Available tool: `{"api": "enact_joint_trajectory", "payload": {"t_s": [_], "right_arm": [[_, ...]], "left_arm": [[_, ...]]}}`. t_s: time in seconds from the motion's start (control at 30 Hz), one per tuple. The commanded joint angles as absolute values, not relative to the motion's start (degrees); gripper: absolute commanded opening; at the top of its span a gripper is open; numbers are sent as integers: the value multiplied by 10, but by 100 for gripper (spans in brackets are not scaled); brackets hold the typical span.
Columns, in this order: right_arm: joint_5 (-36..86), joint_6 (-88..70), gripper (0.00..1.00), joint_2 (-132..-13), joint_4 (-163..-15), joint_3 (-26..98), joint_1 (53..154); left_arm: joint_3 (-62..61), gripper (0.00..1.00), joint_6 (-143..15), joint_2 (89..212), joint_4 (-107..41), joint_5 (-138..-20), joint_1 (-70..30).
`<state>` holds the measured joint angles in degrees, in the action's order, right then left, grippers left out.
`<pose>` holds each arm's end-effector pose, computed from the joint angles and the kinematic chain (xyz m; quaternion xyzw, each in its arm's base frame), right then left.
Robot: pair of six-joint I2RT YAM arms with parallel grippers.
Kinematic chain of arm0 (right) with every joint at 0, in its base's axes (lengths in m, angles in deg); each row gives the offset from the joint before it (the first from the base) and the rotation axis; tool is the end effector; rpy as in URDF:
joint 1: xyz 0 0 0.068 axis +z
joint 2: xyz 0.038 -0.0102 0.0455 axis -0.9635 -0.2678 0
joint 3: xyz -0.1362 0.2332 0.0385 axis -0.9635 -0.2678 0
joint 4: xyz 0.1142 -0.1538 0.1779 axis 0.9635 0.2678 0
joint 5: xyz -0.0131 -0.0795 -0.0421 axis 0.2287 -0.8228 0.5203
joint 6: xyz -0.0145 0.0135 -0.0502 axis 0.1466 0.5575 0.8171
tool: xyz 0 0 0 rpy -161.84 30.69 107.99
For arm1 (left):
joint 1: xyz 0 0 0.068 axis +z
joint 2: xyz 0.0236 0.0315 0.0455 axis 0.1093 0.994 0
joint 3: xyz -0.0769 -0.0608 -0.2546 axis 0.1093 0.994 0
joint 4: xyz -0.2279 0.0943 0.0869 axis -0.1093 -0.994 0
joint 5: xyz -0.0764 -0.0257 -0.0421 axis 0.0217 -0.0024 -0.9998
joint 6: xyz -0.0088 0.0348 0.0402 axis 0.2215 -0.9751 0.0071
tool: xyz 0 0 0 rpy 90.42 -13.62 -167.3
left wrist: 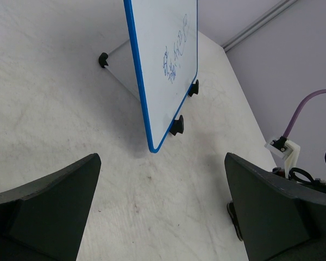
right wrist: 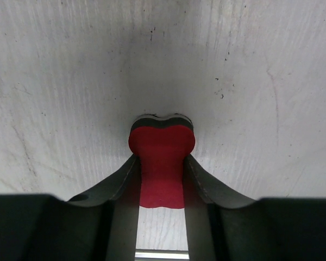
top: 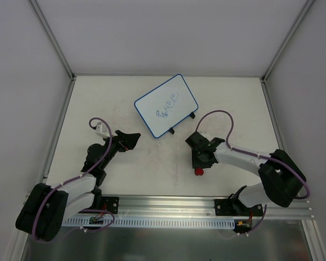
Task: Erase the whiteboard
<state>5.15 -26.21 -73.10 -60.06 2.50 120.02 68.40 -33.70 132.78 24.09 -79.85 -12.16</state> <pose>0.1779 0.1711 0.1633 -0.1648 0.9646 0.0198 0.2050 0.1680 -0.0619 0.1790 -0.0799 0.6766 -0.4106 0.6060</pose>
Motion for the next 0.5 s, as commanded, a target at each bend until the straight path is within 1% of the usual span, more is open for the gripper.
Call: {"api": "enact_joint_trajectory", "payload": {"t_s": [0.0, 0.03, 0.1, 0.2, 0.27, 0.3, 0.33, 0.47], "right_arm": [[49, -257, 30, -729, -580, 37, 1197], [49, -257, 24, -730, -580, 37, 1197], [49, -254, 24, -728, -580, 42, 1197], [52, -241, 19, -719, -579, 65, 1199], [63, -223, 10, -713, -578, 84, 1200], [71, -213, 3, -714, -579, 110, 1200], [76, -202, 0, -716, -578, 125, 1201], [86, -143, 0, -743, -571, 208, 1200]], "left_arm": [[682, 99, -344, 1326, 270, -809, -127], [683, 99, -344, 1325, 270, -809, -127], [682, 99, -344, 1323, 270, -808, -127], [682, 99, -344, 1324, 270, -808, -126], [682, 99, -344, 1325, 270, -809, -127], [681, 99, -345, 1327, 271, -809, -127], [681, 99, -346, 1326, 271, -810, -127], [680, 99, -351, 1322, 270, -814, -127]]}}
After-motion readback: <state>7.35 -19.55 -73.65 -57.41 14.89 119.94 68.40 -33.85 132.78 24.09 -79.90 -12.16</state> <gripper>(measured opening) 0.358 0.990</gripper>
